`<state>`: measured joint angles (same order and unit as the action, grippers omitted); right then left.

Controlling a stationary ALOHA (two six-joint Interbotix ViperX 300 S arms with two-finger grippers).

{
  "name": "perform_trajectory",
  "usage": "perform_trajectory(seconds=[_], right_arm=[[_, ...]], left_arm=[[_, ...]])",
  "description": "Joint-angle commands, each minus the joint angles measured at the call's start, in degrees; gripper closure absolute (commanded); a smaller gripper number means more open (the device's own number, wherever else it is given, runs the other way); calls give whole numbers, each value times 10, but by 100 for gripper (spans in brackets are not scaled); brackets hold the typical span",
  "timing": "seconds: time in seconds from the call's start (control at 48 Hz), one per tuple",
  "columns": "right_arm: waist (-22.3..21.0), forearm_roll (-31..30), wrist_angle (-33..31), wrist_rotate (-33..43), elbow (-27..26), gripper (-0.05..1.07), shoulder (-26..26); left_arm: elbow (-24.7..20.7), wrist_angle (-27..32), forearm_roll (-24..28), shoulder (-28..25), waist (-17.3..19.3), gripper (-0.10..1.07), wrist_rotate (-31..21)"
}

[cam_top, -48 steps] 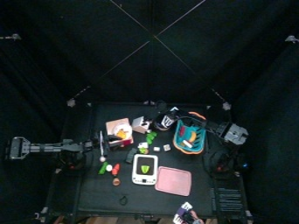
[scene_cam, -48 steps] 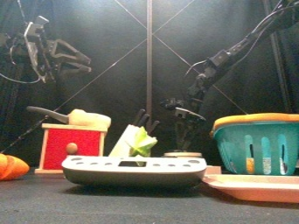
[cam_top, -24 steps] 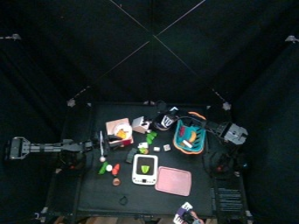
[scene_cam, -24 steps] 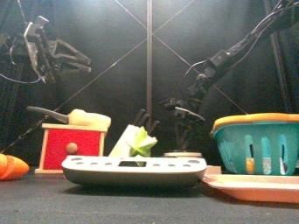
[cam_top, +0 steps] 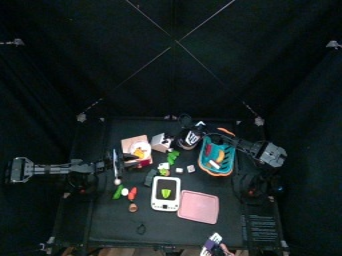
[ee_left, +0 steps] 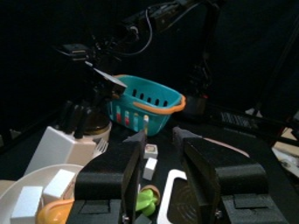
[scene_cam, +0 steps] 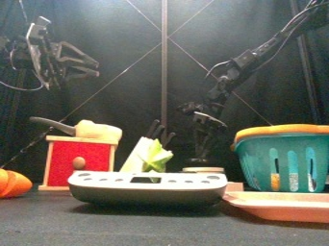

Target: Grab pot lid

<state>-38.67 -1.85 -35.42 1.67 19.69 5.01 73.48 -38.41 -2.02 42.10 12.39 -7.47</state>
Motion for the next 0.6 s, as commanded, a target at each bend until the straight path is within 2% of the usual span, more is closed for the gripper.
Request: perform_trajectory(seconds=[0.0,0.458,0.583], right_arm=[[-1,1,3,0,-8,46,-29],[14,1,-7,-2,-12,46,-38],[14,3,-8,0,-19,47,-38]], left_arm=[[-4,-8,-1,2,4,24,1],[9,-9,-1,16,25,24,1],[18,-8,-1,17,41,24,1]])
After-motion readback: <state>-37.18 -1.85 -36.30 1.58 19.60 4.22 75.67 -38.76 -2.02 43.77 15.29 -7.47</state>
